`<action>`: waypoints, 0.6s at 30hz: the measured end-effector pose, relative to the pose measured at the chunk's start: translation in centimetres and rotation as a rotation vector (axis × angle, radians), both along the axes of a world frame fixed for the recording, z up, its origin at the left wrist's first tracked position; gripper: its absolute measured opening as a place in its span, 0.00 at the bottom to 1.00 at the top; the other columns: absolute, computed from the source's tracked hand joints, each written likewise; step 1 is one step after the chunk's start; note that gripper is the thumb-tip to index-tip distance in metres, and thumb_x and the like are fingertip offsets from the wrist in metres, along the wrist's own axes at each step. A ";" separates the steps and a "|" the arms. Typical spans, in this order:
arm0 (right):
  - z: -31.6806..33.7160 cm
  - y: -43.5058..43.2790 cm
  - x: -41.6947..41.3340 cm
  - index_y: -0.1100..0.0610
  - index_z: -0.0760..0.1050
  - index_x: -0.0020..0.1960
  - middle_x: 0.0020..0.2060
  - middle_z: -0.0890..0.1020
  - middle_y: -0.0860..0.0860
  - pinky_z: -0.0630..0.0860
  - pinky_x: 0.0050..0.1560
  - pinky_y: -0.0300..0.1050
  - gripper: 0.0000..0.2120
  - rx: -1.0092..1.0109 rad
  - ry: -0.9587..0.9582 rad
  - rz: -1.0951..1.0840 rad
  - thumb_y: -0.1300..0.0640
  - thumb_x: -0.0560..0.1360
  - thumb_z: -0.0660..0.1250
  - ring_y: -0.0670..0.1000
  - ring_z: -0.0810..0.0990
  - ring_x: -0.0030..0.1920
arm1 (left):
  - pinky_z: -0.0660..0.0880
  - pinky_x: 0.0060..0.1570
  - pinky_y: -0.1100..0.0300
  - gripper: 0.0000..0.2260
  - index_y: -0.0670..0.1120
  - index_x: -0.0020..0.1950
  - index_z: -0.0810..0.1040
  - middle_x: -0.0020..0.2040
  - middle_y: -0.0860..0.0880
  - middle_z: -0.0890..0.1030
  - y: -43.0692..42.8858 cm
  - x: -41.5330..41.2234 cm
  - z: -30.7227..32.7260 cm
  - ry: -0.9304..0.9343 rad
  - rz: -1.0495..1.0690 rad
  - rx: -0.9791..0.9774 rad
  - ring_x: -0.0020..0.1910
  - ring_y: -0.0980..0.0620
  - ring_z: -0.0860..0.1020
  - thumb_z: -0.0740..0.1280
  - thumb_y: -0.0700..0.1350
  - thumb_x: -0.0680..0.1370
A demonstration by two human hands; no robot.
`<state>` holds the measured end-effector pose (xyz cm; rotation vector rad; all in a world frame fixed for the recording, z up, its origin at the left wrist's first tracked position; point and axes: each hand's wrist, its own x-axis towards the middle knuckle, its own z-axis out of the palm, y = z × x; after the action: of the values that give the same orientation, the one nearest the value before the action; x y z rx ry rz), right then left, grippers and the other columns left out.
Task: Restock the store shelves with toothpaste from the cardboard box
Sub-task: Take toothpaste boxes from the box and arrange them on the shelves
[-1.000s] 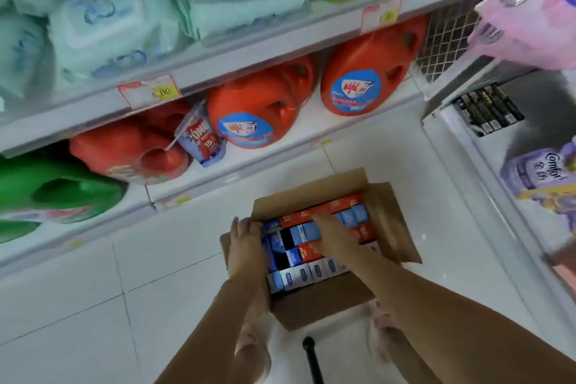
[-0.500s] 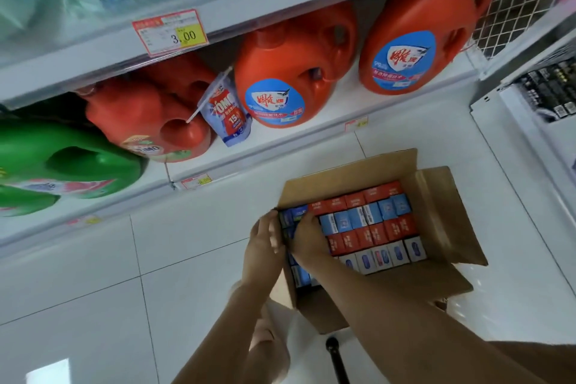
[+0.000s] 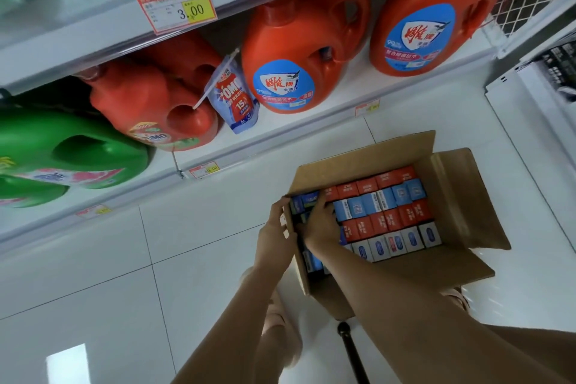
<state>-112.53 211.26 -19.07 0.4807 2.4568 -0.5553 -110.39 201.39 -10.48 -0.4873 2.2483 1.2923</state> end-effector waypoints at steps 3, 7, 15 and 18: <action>0.0 0.2 0.1 0.59 0.43 0.76 0.69 0.65 0.61 0.73 0.60 0.52 0.43 0.066 -0.015 0.066 0.47 0.75 0.67 0.60 0.69 0.67 | 0.77 0.53 0.58 0.29 0.53 0.73 0.61 0.56 0.55 0.74 0.0 0.2 0.1 -0.016 -0.017 -0.017 0.55 0.51 0.78 0.61 0.32 0.76; 0.3 0.0 0.3 0.59 0.47 0.76 0.65 0.68 0.61 0.75 0.55 0.52 0.41 0.043 -0.012 0.037 0.47 0.74 0.67 0.60 0.73 0.62 | 0.77 0.54 0.55 0.29 0.53 0.73 0.61 0.62 0.49 0.76 -0.2 0.6 0.3 -0.036 -0.055 -0.048 0.57 0.49 0.77 0.63 0.33 0.75; 1.9 -0.3 0.2 0.60 0.51 0.74 0.63 0.70 0.60 0.75 0.54 0.50 0.35 0.056 -0.048 0.039 0.51 0.76 0.66 0.58 0.75 0.60 | 0.70 0.45 0.66 0.28 0.53 0.74 0.60 0.65 0.48 0.74 0.3 1.7 2.1 -0.103 -0.072 -0.106 0.57 0.53 0.75 0.64 0.38 0.76; 1.6 -0.6 -0.1 0.63 0.44 0.76 0.64 0.69 0.62 0.75 0.54 0.50 0.38 0.049 -0.048 0.037 0.52 0.78 0.64 0.60 0.73 0.62 | 0.74 0.50 0.62 0.29 0.53 0.75 0.59 0.66 0.51 0.73 -0.3 2.2 1.7 -0.166 -0.058 -0.090 0.58 0.53 0.75 0.63 0.38 0.77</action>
<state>-112.59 210.68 -17.47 0.4617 2.4331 -0.4643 -108.20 201.14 -8.80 -0.5371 2.1720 1.0836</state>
